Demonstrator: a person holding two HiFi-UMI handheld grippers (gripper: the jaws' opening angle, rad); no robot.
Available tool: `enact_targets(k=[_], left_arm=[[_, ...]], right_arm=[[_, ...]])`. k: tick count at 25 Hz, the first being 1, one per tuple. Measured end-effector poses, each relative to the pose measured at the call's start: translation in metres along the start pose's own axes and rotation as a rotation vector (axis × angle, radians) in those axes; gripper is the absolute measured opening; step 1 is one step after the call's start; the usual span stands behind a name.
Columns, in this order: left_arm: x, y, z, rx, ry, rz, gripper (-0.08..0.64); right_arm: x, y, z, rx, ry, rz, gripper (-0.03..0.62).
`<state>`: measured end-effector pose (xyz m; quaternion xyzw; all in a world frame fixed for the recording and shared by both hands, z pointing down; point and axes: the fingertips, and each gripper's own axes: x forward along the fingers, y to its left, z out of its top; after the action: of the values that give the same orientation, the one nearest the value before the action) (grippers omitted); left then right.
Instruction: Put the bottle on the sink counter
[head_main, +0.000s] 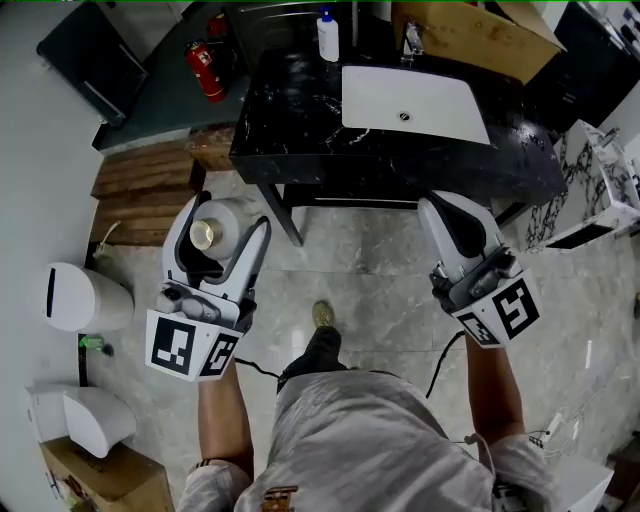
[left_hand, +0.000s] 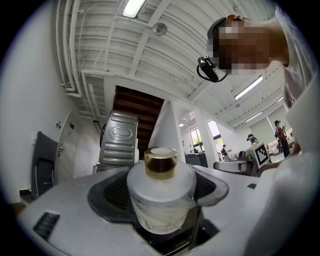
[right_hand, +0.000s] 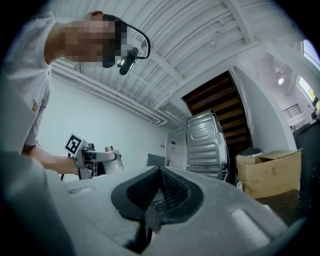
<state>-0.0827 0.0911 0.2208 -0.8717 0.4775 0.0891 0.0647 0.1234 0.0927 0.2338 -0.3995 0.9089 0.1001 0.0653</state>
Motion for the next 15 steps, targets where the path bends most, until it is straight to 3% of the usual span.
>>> enact_targets(k=[15], left_arm=[[0.109,0.133,-0.041,-0.039,0.032,-0.059,0.327]], right_arm=[[0.154,-0.057,-0.039,-0.011,0.031,-0.025,0.000]])
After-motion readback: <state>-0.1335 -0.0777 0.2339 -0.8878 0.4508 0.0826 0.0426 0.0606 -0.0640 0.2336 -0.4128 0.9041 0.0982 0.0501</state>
